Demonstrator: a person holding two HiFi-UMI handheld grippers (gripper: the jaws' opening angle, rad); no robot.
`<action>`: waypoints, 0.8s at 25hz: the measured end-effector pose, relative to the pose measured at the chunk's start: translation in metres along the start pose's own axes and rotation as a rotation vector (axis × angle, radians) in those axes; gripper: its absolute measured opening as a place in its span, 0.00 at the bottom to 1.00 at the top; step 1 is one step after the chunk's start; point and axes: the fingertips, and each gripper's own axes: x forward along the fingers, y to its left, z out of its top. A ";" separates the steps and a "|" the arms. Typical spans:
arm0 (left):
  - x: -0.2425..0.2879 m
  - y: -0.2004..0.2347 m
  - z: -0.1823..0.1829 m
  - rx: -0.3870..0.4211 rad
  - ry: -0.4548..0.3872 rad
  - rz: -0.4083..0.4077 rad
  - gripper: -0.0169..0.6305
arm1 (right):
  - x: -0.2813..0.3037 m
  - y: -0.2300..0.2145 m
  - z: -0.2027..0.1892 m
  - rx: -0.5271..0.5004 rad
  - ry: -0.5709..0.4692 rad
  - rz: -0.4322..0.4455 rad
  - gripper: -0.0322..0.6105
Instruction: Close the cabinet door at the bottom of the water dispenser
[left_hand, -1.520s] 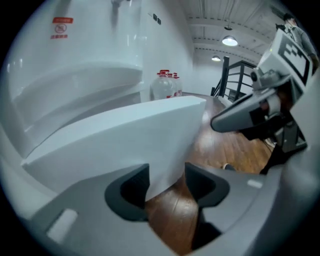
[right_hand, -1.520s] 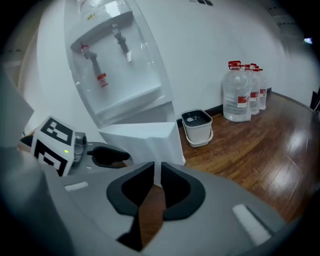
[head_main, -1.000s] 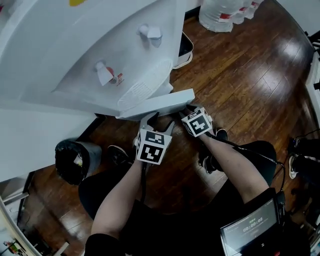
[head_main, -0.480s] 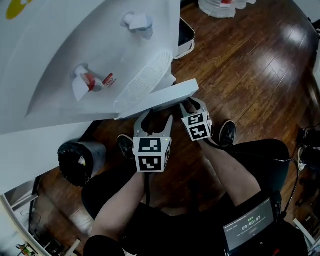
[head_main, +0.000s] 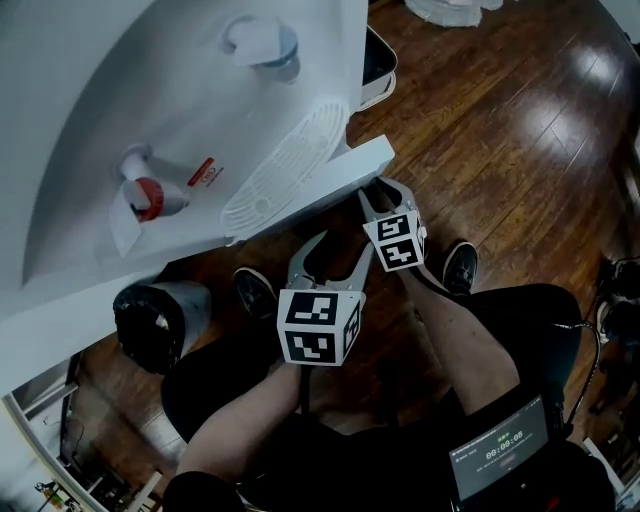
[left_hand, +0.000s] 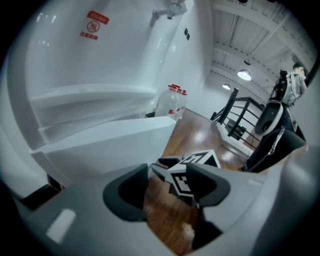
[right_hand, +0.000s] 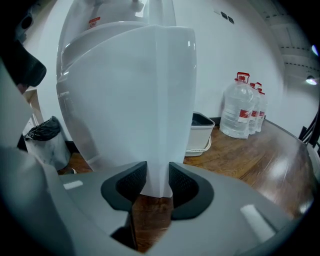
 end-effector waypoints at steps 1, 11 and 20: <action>0.004 0.004 0.000 -0.001 0.002 0.011 0.42 | 0.003 -0.002 0.001 -0.005 0.002 0.001 0.27; 0.016 0.039 0.014 -0.036 0.007 0.068 0.42 | 0.022 -0.002 0.018 -0.017 -0.012 0.043 0.27; 0.021 0.043 0.019 -0.037 0.015 0.062 0.42 | 0.026 0.004 0.023 -0.055 -0.037 0.126 0.26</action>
